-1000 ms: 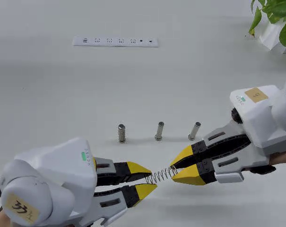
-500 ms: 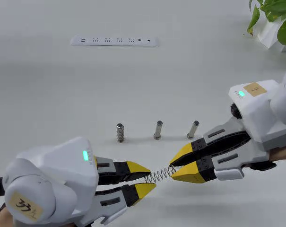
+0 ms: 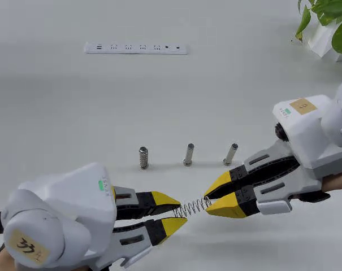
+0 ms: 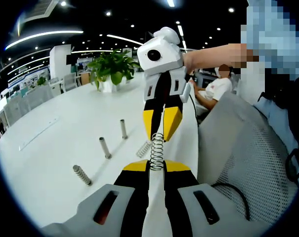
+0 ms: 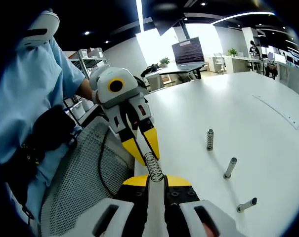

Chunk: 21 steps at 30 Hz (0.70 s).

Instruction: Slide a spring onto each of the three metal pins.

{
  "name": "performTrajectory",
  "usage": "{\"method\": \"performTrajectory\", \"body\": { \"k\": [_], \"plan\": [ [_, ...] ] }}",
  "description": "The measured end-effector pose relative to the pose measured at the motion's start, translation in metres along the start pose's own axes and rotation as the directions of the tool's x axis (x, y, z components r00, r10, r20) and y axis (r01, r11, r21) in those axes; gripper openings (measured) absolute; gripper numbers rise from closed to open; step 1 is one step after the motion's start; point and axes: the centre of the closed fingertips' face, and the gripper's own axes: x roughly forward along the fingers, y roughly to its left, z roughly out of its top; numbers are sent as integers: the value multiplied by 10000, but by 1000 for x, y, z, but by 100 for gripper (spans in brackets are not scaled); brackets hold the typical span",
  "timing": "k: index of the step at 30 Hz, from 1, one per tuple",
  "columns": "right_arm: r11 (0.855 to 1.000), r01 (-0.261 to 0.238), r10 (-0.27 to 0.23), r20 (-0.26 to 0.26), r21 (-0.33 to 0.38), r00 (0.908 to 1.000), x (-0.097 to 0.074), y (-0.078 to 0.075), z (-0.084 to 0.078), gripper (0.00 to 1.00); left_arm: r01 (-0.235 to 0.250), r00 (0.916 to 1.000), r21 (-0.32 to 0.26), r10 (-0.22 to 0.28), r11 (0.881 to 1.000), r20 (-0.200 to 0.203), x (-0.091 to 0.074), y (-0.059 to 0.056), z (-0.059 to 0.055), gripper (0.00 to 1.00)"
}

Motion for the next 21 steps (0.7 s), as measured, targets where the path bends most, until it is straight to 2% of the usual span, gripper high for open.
{"method": "performTrajectory", "body": {
  "k": [11, 21],
  "plan": [
    [9996, 81, -81, 9, -262, 10000, -1, 4, 7, 7, -44, 9996, 49, 46, 10000, -271, 4, 0, -5, 7],
    [9940, 488, -525, -352, -979, 9980, -1, 6, 10, 7, -14, 9984, 49, 17, 10000, -568, 10, -1, -8, 7]
  ]
}}
